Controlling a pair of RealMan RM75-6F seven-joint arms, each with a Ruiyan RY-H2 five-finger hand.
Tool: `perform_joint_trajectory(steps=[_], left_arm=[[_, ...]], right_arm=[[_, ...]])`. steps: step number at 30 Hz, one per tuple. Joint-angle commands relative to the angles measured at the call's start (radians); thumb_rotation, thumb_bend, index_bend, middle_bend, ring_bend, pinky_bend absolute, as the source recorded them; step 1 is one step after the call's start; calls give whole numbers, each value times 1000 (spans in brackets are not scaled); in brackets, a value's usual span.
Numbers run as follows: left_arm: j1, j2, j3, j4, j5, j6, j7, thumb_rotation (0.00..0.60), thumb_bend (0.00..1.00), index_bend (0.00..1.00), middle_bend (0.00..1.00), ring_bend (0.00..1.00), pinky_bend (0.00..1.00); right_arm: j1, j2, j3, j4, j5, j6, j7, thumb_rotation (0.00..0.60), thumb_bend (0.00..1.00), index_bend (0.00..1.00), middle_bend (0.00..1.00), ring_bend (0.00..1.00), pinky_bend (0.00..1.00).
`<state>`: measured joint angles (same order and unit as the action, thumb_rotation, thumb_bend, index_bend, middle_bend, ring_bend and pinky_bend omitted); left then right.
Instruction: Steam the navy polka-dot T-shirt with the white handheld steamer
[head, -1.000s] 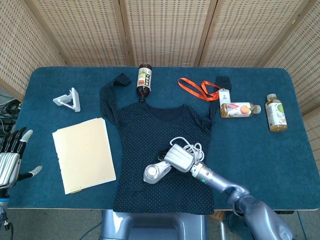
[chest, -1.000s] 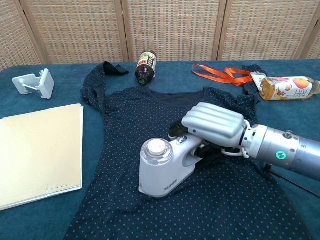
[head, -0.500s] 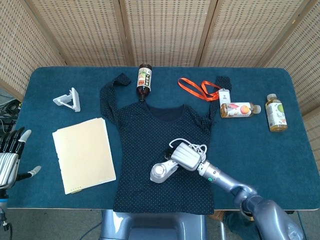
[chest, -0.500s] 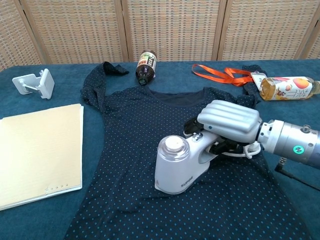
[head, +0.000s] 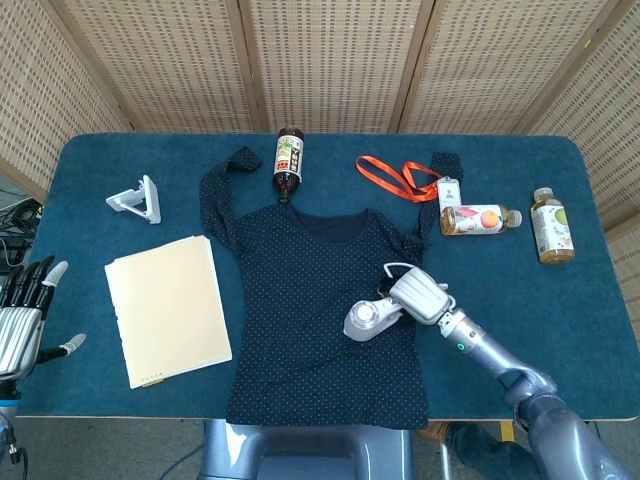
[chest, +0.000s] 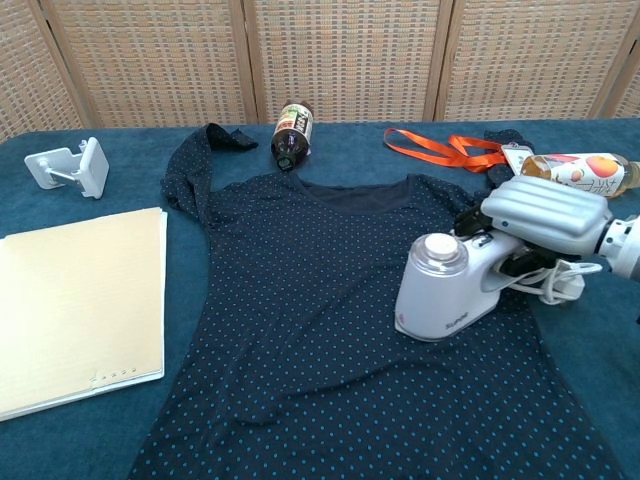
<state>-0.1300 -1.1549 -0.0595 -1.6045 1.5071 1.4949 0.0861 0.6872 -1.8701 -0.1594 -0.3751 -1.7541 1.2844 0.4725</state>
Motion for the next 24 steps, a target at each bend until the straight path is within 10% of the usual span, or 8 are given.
perform_joint_trajectory(steps=[1,24], left_arm=[[1,-1,1,-2,2,2,4,600,0,0,0,0,0],[1,-3,2,-6,4,1,14,600,0,0,0,0,0]], right_arm=[[-19,-4,4,52,16,-26,21,600,1000,651,590,714,981],[3,-23,-23,2,-36,65,56,600,1000,651,590,714,981]])
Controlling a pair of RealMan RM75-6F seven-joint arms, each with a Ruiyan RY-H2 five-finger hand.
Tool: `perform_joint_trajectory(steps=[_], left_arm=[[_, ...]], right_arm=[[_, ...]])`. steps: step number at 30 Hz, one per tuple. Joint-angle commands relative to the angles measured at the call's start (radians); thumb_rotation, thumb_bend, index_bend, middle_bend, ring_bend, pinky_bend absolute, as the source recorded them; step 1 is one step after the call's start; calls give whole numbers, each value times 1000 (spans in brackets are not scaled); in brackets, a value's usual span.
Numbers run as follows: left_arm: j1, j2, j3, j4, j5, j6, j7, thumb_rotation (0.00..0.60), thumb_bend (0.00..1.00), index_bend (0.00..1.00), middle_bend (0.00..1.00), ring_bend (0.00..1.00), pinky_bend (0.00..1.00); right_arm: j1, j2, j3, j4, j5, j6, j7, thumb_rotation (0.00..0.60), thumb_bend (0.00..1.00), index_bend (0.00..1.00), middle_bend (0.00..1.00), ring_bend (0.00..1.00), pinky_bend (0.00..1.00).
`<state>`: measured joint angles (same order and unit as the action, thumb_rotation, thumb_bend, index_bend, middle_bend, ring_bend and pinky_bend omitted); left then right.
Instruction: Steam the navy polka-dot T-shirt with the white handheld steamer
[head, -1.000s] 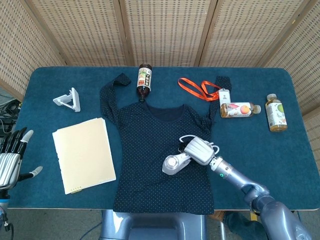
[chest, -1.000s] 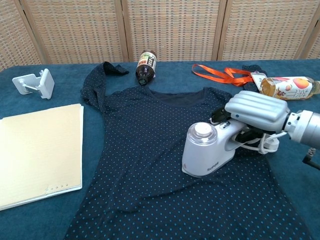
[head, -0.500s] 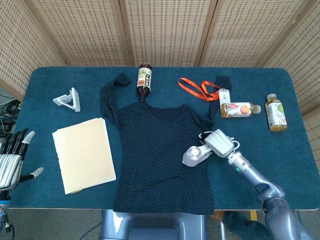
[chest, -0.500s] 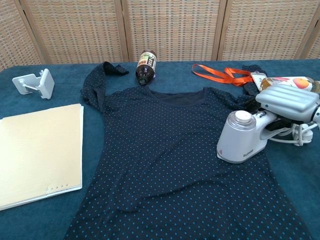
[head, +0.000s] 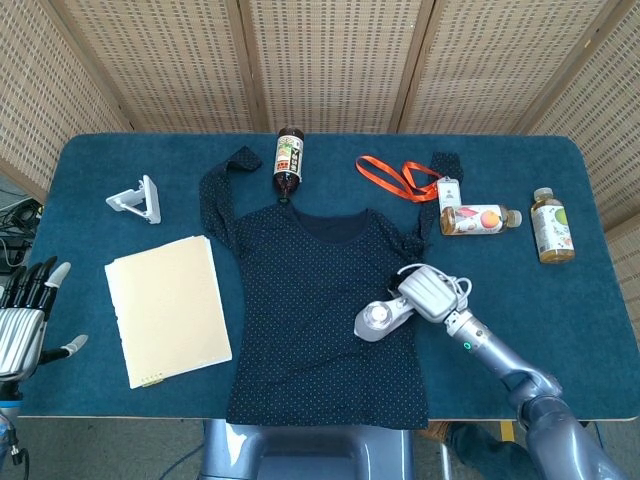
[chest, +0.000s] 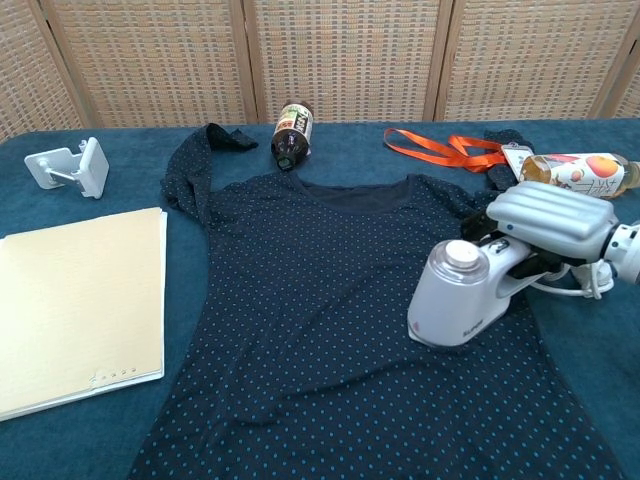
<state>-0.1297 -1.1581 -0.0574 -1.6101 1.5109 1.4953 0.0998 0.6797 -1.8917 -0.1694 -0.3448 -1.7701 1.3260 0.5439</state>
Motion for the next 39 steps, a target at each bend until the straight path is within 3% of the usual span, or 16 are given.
perform_joint_trajectory(steps=[1,11,24,32,39], left_arm=[[1,0,-1,0,-1,1,0,600,0,0,0,0,0],[1,1,-1,2,-1,0,-3,600,0,0,0,0,0],[2,1,0,3,-1,2,-4,600,0,0,0,0,0],[3,2,0,5,4,7,-9,600,0,0,0,0,0],[5,2,0,1,5,9,-8,600,0,0,0,0,0]], right_arm=[[12,-2,-15,-37,-24,28,-20,600,1000,651,590,714,981],[53,16,-42,-195,-89,82,-101,600,1000,651,590,714,981],[75,52,-77,-410,-158,73,-245,600,1000,650,590,714,981],[62,51,-79,-384,-164,63,-287,600,1000,650,590,714,981],[37,55,-69,-286,-142,68,-266,600,1000,650,590,714,982]])
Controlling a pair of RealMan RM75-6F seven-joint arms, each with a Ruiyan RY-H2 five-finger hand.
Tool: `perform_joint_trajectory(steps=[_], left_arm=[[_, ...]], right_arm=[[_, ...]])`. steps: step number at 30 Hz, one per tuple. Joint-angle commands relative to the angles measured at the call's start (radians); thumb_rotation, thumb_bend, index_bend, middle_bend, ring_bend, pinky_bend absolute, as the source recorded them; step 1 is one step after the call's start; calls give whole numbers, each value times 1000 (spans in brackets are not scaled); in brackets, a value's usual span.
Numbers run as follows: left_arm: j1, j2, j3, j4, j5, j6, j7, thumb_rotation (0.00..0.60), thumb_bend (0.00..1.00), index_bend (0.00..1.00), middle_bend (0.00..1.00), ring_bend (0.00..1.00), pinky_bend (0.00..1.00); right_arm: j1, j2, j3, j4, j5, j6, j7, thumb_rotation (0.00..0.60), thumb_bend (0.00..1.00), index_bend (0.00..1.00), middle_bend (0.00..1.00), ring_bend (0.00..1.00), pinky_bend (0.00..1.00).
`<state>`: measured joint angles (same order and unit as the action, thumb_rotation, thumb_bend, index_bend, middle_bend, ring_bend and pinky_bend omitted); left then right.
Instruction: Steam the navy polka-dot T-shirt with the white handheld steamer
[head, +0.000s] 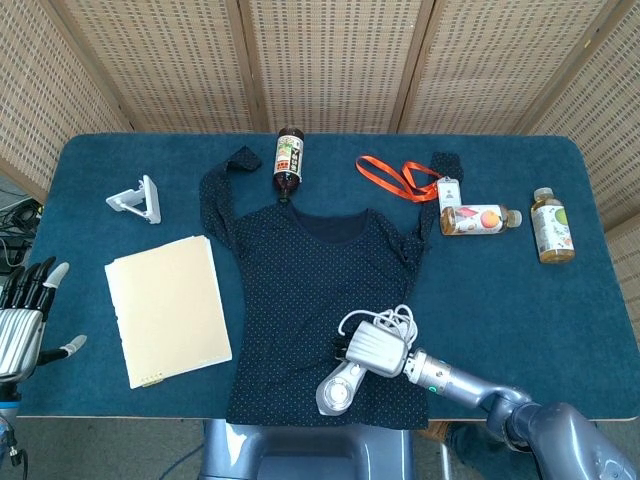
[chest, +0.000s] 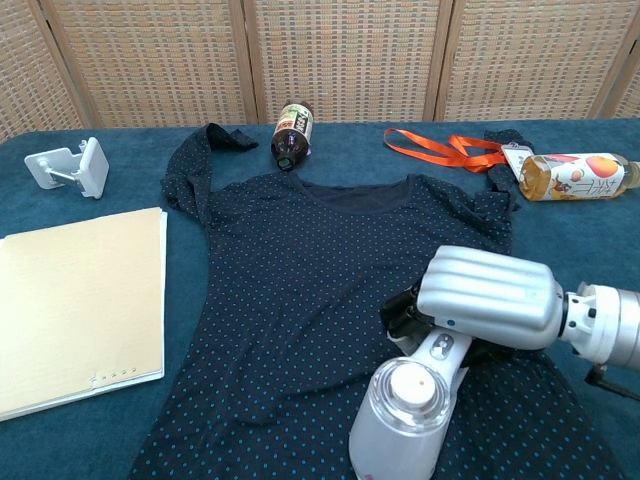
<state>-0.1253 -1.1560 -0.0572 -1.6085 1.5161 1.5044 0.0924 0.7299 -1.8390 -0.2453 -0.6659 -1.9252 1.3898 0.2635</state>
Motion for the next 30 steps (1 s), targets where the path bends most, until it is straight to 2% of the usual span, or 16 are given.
perform_joint_trajectory(steps=[1,16,23,30], left_arm=[[1,1,0,0,1,1,-1,600,0,0,0,0,0],[4,-2,5,-9,18,12,16,600,0,0,0,0,0],[6,-3,6,-12,19,15,21,600,0,0,0,0,0],[9,0,6,-12,18,19,13,600,0,0,0,0,0]], right_arm=[[-19,4,11,52,20,6,22,600,1000,650,590,714,982],[-104,-6,60,311,123,-21,166,600,1000,651,590,715,982],[-109,-4,76,337,136,22,212,600,1000,651,590,715,982],[-99,54,145,324,199,54,249,600,1000,651,590,715,981]])
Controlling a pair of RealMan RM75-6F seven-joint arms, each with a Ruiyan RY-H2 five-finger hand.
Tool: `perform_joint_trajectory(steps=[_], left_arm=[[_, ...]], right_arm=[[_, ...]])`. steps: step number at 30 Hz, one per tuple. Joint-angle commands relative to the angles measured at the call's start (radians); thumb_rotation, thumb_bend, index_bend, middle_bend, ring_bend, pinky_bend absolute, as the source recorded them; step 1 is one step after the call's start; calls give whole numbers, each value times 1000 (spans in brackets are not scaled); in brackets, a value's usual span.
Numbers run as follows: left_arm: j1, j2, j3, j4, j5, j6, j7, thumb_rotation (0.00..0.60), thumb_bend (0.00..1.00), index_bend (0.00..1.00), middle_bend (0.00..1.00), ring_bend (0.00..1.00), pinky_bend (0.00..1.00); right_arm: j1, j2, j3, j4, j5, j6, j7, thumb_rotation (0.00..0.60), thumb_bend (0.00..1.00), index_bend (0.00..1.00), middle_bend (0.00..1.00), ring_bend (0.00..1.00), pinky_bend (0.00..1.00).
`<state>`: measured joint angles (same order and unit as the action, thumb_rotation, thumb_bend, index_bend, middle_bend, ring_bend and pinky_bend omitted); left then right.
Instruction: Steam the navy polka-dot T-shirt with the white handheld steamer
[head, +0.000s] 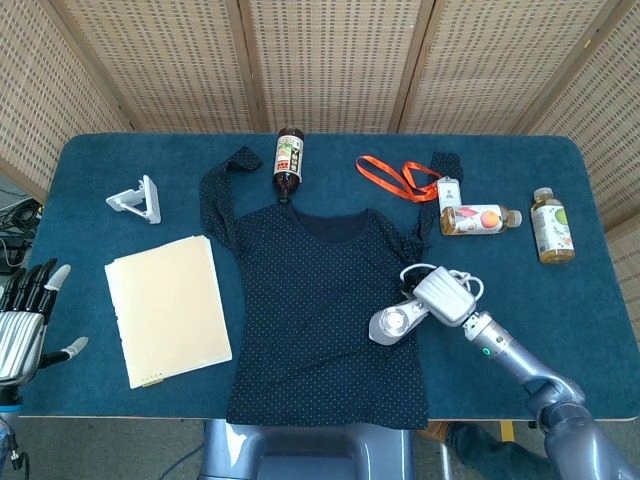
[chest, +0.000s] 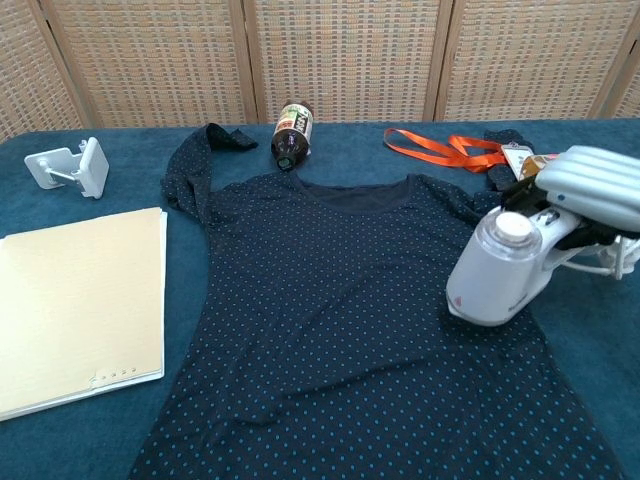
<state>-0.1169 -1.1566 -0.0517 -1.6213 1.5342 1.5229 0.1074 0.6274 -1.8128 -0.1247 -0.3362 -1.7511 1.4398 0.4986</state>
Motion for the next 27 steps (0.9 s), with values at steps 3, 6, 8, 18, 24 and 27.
perform_joint_trajectory(steps=[3,6,8,18,24,27], left_arm=[[1,3,0,0,1,1,-7,600,0,0,0,0,0],[1,5,1,-5,7,4,-7,600,0,0,0,0,0],[2,7,3,-7,13,8,-6,600,0,0,0,0,0],[8,10,15,-14,43,22,-8,600,0,0,0,0,0],[11,15,15,-10,44,26,-22,600,0,0,0,0,0],[14,20,12,-5,36,29,-40,600,0,0,0,0,0]], right_arm=[[-1,61,46,0,50,-6,17,600,1000,651,590,715,982],[-13,89,68,12,85,-48,19,600,1000,651,590,715,982],[-24,100,85,13,113,-89,32,600,1000,651,590,714,982],[-52,55,123,57,193,-302,-43,600,1000,649,577,713,980],[-41,9,152,76,230,-381,-99,600,653,481,421,548,762],[-42,-9,162,97,239,-380,-135,600,332,201,191,318,411]])
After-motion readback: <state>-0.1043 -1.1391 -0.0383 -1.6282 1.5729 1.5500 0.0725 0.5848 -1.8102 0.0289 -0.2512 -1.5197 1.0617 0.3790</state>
